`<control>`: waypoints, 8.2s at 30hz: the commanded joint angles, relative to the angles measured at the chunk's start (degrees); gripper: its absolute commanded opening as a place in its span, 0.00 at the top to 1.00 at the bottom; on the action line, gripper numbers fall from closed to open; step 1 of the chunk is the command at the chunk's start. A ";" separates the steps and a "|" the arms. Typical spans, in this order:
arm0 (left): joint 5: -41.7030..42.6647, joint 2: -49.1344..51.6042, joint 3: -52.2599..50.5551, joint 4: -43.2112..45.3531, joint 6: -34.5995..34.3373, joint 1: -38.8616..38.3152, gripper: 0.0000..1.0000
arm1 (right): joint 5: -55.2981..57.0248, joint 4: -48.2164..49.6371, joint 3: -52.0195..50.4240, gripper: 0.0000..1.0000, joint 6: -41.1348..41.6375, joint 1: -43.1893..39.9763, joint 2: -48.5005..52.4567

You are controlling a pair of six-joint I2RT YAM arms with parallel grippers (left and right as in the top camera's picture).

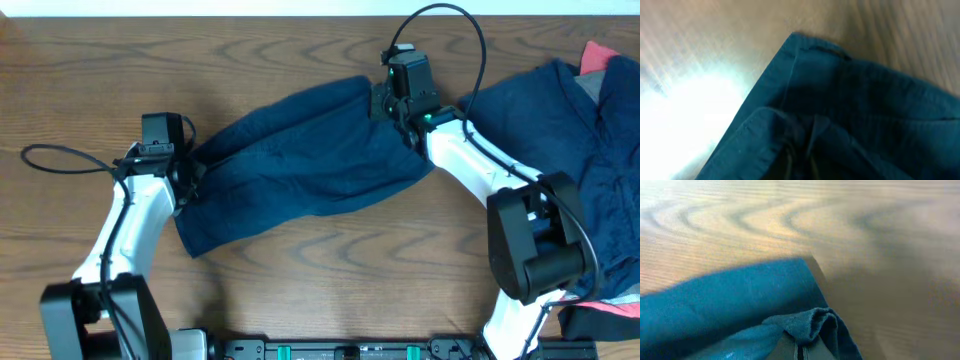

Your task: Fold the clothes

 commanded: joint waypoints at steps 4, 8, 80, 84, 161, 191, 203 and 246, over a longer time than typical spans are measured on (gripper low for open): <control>-1.95 0.76 -0.13 6.05 0.66 0.52 0.53 | -0.79 4.22 0.74 0.50 -0.50 0.24 0.42; 1.14 -1.66 2.38 6.45 5.79 1.42 0.47 | -1.53 1.16 0.74 0.48 -1.60 -0.39 -3.56; 12.15 -3.76 0.59 -0.57 25.66 -4.85 0.19 | -12.61 -30.71 -3.69 0.34 6.67 -8.15 -15.50; 14.16 1.97 1.16 1.57 25.49 -2.34 0.18 | -14.34 -30.67 -1.62 0.32 9.92 -8.44 -14.34; 21.07 -3.78 1.66 -15.26 26.12 1.25 0.94 | -16.81 -9.33 -0.17 0.99 15.10 -6.78 3.67; 20.90 -3.72 1.60 -18.51 26.10 1.25 0.94 | -3.39 0.50 0.57 0.99 -7.02 4.24 -16.09; 20.87 -3.72 1.62 -18.18 26.08 1.25 0.94 | -2.36 4.22 0.57 0.99 -6.82 3.04 -2.73; 16.17 -3.19 -3.32 -20.26 21.33 1.14 0.11 | -1.99 -33.73 0.50 0.48 -5.53 -1.88 3.78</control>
